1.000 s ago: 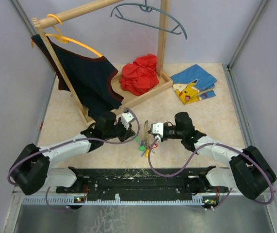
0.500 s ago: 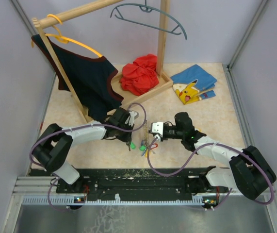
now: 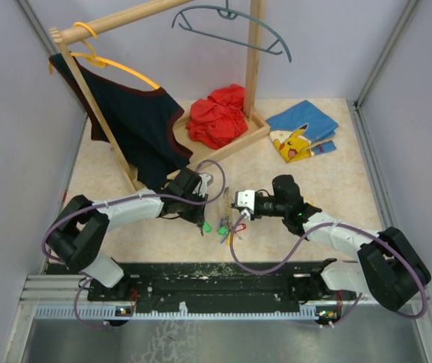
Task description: Put the keys on the keyring
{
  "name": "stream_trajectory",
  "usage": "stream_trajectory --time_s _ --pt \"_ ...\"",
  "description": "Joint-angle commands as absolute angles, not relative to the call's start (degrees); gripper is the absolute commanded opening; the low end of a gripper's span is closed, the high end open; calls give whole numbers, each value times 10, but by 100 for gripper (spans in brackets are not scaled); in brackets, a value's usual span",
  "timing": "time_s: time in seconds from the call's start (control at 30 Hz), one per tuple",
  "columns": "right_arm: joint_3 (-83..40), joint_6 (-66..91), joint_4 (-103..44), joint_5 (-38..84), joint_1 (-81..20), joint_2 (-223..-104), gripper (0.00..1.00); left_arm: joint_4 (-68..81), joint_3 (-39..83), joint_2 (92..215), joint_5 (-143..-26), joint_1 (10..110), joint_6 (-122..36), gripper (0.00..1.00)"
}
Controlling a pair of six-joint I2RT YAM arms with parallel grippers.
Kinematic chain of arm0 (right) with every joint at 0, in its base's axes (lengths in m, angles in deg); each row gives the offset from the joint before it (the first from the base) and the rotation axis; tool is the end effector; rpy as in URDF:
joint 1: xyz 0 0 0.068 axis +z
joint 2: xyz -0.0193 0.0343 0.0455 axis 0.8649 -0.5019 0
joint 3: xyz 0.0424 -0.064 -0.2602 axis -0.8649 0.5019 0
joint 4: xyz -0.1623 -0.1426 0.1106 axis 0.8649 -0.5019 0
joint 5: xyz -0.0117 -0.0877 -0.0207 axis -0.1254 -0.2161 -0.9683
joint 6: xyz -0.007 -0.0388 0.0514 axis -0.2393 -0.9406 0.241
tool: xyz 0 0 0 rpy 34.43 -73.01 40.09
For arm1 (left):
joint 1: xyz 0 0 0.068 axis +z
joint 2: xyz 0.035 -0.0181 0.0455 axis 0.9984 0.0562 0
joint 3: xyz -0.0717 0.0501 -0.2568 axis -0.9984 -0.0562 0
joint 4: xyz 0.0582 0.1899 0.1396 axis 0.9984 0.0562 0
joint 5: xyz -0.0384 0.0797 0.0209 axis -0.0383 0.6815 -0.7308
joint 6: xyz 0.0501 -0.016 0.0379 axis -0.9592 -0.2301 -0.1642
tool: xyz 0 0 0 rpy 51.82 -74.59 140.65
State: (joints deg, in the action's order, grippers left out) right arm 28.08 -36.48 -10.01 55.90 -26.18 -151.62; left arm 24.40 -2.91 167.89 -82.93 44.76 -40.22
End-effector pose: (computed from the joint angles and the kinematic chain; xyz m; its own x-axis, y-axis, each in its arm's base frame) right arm 0.1766 0.1572 0.2030 0.3648 -0.3725 -0.8533 -0.9056 0.0710 -0.4181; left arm 0.2120 -0.1989 0.1623 -0.7869 0.3811 -0.4853 0.5345 0.8140 -0.2274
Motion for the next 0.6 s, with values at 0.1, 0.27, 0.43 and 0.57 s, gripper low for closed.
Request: stream_trajectory --time_s 0.1,0.27,0.43,0.57 --pt "258 -356 -73 583 -261 -1518 0 251 -33 1667 -836 446 -399 26" --pt "258 -354 -72 587 -262 -1519 0 238 -30 1674 -843 446 -401 26" --pt "258 -353 -71 589 -263 -1520 0 232 -28 1683 -846 445 -400 25" --pt "258 -352 -70 590 -264 -1521 0 233 -29 1689 -849 444 -399 23"
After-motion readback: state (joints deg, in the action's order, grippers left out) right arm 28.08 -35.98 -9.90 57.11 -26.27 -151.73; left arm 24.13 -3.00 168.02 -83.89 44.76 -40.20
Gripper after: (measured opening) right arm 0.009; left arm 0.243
